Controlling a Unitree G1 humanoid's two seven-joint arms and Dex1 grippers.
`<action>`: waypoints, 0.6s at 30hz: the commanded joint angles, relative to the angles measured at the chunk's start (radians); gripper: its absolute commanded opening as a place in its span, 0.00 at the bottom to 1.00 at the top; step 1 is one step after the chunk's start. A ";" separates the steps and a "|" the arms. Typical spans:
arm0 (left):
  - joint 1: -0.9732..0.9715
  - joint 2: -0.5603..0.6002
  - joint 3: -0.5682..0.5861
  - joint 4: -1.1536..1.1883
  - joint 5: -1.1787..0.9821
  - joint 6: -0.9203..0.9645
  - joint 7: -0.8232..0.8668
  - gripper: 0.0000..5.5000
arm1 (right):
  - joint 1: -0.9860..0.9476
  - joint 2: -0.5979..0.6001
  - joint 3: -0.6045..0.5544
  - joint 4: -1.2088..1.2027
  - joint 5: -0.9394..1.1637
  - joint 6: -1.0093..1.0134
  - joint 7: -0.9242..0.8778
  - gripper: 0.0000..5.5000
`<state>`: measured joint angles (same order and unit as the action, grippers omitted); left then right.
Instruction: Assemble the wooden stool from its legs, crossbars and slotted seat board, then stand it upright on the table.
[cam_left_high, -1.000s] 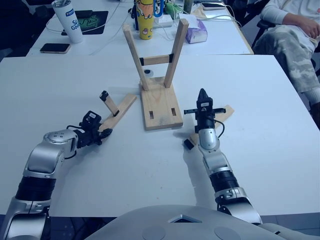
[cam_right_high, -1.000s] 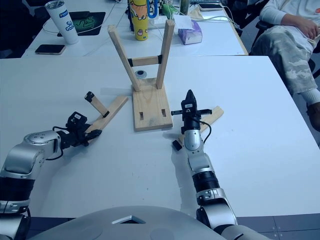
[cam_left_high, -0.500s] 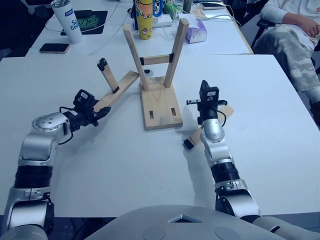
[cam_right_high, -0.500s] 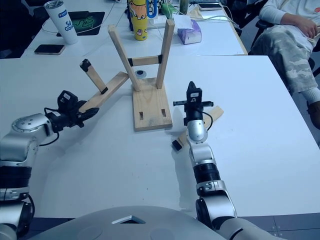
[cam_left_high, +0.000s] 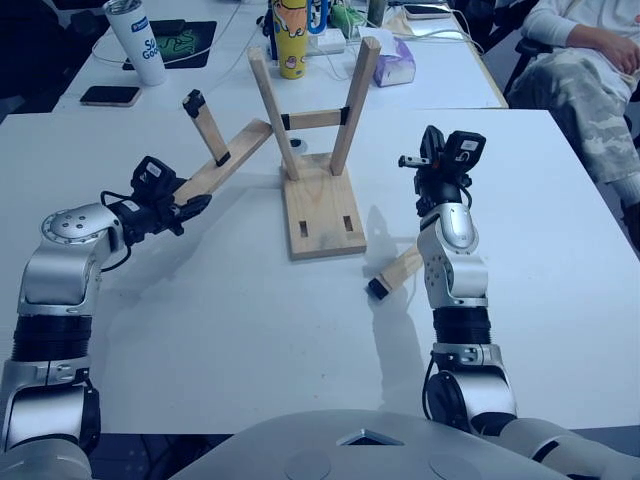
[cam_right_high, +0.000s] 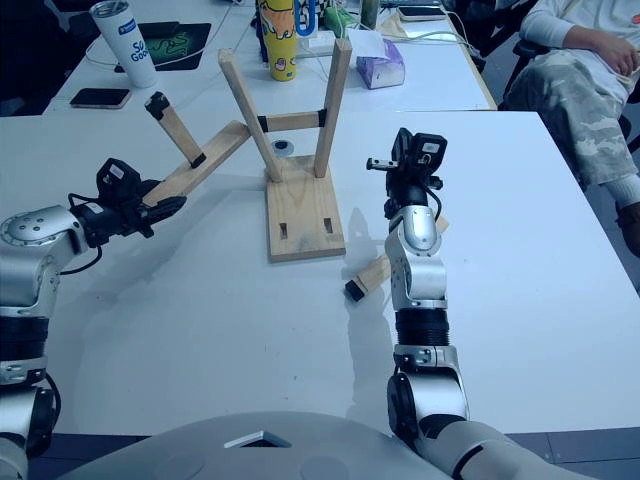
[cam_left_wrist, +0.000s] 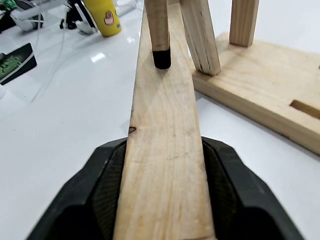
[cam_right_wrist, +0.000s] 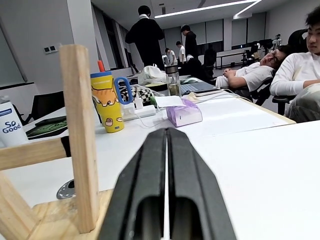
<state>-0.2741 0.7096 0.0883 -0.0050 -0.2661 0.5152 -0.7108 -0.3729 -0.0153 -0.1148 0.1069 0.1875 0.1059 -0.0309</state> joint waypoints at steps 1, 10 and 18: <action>-0.057 -0.034 0.044 -0.025 -0.020 -0.034 0.035 0.37 | -0.039 0.004 -0.019 -0.033 0.035 0.040 0.008 0.00; -0.138 -0.112 0.133 -0.056 -0.058 -0.088 0.141 0.37 | -0.065 0.009 -0.033 -0.100 0.109 0.105 0.031 0.00; -0.199 -0.161 0.170 -0.197 -0.185 -0.144 0.117 0.37 | -0.122 0.053 -0.107 -0.266 0.496 0.344 0.096 0.03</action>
<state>-0.4443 0.5541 0.2471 -0.1531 -0.4116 0.3750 -0.5808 -0.4605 0.0196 -0.1908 -0.0910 0.5299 0.3495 0.0453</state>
